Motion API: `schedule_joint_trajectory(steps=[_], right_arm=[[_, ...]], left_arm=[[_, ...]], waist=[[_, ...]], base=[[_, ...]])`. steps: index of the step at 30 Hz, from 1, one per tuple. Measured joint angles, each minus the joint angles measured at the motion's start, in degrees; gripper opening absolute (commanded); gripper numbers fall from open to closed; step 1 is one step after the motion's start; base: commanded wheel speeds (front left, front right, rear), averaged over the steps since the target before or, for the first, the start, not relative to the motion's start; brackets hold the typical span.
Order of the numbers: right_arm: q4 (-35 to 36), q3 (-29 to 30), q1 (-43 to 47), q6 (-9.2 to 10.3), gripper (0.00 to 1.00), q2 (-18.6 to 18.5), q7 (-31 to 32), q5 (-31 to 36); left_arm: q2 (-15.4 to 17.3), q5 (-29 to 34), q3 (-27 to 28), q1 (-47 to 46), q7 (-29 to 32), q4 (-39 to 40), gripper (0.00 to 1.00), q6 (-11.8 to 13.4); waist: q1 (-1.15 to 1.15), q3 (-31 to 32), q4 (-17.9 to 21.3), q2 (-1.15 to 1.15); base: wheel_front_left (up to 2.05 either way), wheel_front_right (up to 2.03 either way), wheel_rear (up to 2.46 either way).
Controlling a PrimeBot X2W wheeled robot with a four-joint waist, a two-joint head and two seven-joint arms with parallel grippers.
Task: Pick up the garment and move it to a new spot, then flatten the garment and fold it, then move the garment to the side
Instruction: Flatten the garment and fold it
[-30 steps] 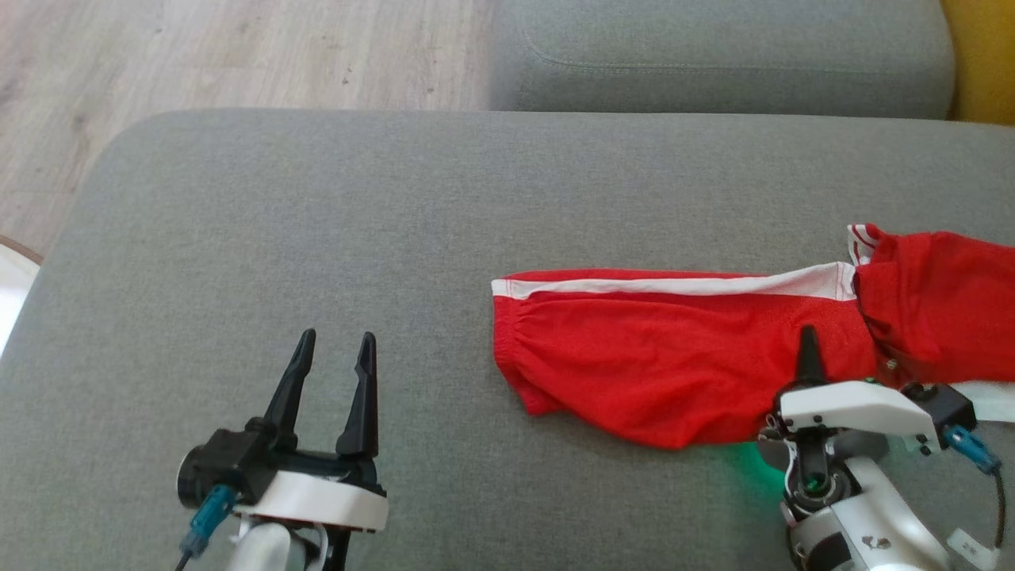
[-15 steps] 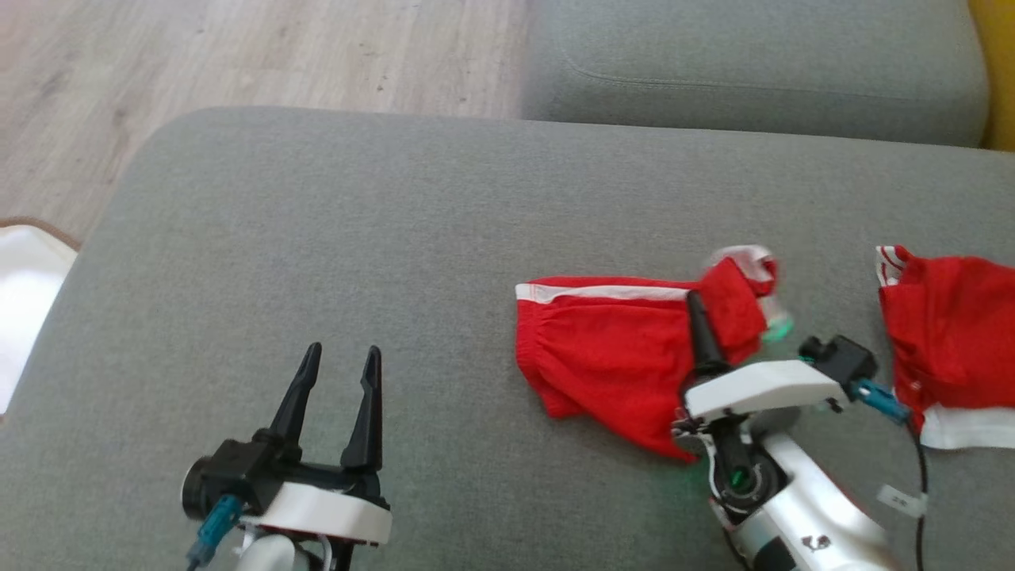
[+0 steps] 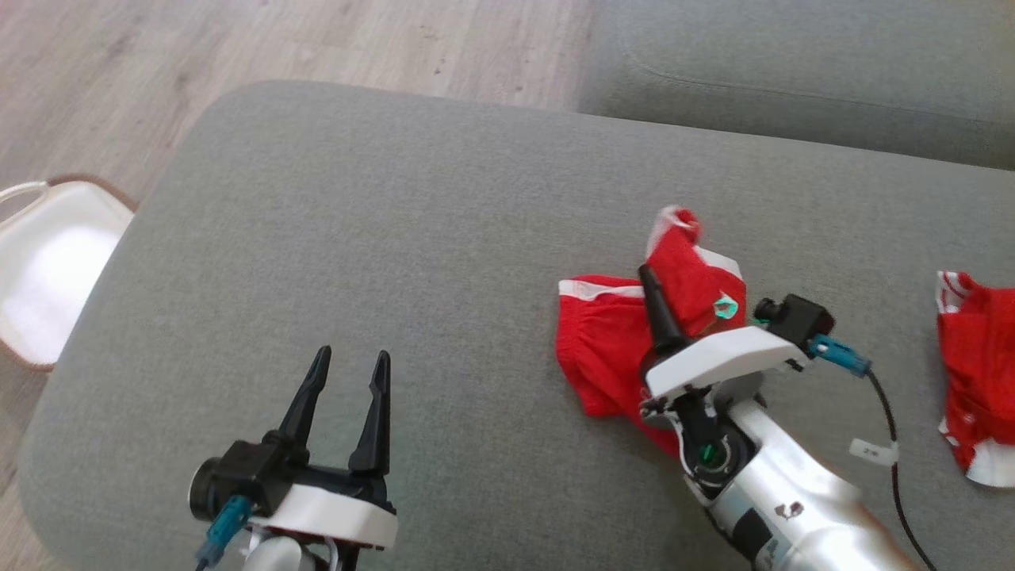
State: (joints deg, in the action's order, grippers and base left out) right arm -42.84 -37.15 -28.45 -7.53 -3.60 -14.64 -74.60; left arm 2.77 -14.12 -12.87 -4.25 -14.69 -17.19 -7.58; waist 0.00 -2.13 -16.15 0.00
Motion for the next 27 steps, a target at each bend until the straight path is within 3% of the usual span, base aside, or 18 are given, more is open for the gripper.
schedule_joint_trajectory(steps=[7, 8, 9, 10, 19, 27], right_arm=[[-3.92, -7.11, -0.70, 0.00, 0.00, -0.02, 0.00, -0.02], [-4.28, -7.99, -0.75, 0.00, 0.22, -0.01, 0.01, -0.02], [-4.60, -8.98, -0.90, 0.00, 0.93, -0.01, 0.01, -0.02], [-4.88, -9.98, -1.16, 0.00, 1.00, -0.01, 0.01, -0.03], [-3.86, -19.65, -2.83, 0.00, 1.00, -0.01, 0.03, -1.32], [-3.20, -28.33, -2.79, 0.00, 1.00, -0.01, 4.89, -5.12]], left_arm=[[0.01, -0.01, 0.08, -0.01, 0.00, -0.30, 1.00, 0.00], [0.00, -0.01, 0.08, -0.01, 0.00, -0.32, 1.00, 0.00], [0.01, -0.01, 0.09, -0.01, 0.00, -0.34, 1.00, 0.00], [0.01, -0.01, 0.08, -0.02, 0.00, -0.36, 1.00, 0.00], [0.00, -0.01, 0.14, -0.02, 0.00, -0.49, 1.00, 0.00], [0.00, -0.01, 0.58, -0.01, 0.00, -0.52, 1.00, 0.00]], waist=[[0.00, -0.18, -1.67, 0.00], [0.00, -0.16, -1.79, 0.00], [0.00, -0.13, -1.87, 0.00], [0.00, -0.10, -1.94, 0.00], [0.00, 0.08, -1.81, 0.00], [0.00, 0.82, -0.90, 0.00]], base=[[0.00, 0.00, 0.00], [0.00, 0.00, 0.00], [0.00, 0.00, 0.00], [0.00, 0.00, 0.00], [0.00, 0.00, 0.00], [0.00, 0.00, 0.00]])
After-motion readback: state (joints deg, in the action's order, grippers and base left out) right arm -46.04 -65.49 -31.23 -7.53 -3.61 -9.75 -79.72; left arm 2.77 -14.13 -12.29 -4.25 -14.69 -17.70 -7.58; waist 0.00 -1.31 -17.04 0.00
